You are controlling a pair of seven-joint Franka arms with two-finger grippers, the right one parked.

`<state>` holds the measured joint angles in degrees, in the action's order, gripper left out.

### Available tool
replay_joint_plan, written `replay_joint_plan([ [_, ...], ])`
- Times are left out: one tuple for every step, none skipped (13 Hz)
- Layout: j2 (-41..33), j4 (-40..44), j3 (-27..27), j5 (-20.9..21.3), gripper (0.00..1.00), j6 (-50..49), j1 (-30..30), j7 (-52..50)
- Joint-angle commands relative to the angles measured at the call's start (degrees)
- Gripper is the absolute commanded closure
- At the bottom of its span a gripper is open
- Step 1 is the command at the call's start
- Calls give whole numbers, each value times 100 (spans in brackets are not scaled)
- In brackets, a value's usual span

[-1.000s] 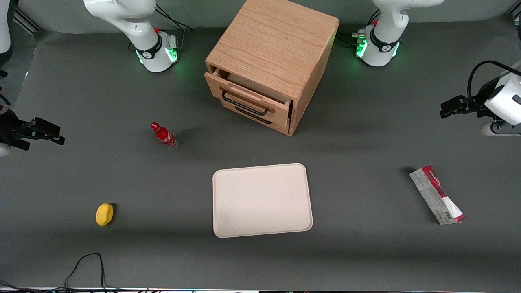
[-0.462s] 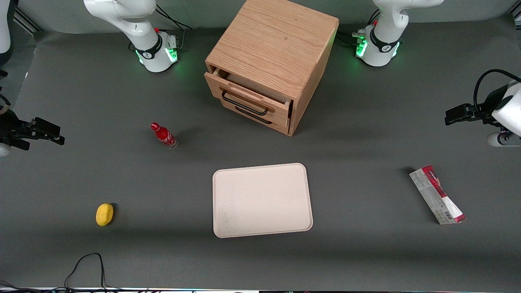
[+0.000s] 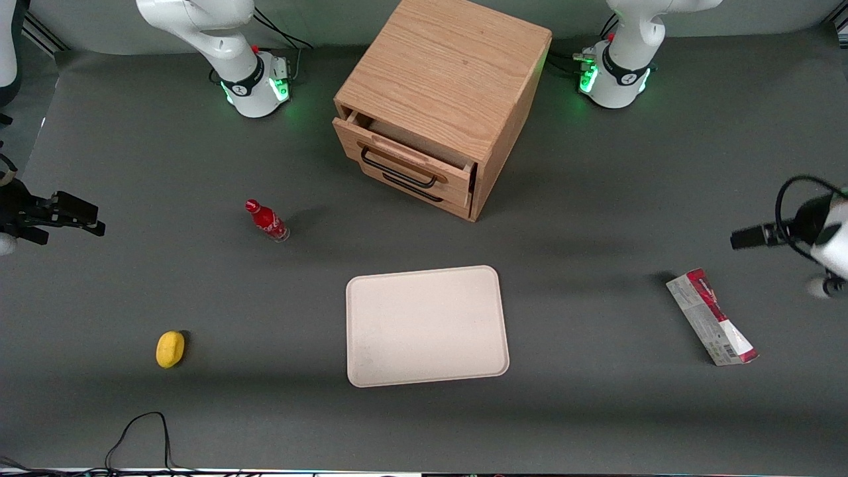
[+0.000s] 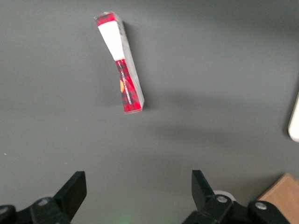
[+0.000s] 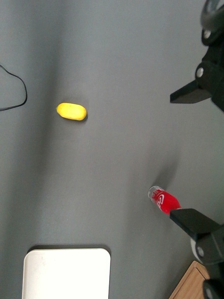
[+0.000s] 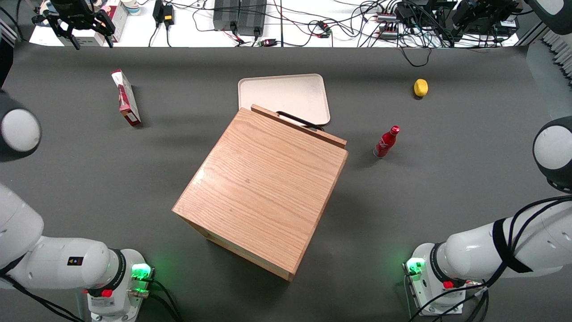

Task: Place red cookie box on tray
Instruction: 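Move the left gripper down toward the red plaid cookie box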

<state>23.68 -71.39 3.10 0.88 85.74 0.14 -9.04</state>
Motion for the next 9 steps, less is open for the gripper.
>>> replay_joint_plan([
  [1346,1231,15,-17,0,370,363,-441],
  [1506,1259,24,-17,0,625,382,-441],
  [1664,1268,24,-17,0,811,460,-476],
  [1814,1260,15,-26,0,978,505,-641],
  [1972,1260,15,-35,1,1136,549,-721],
  [2017,1199,-2,-52,1,1225,601,-757],
  [2087,1146,-3,-53,1,1278,567,-931],
  [2097,936,-11,-53,0,1339,567,-1055],
  [2071,656,-20,-35,0,1723,549,-1065],
])
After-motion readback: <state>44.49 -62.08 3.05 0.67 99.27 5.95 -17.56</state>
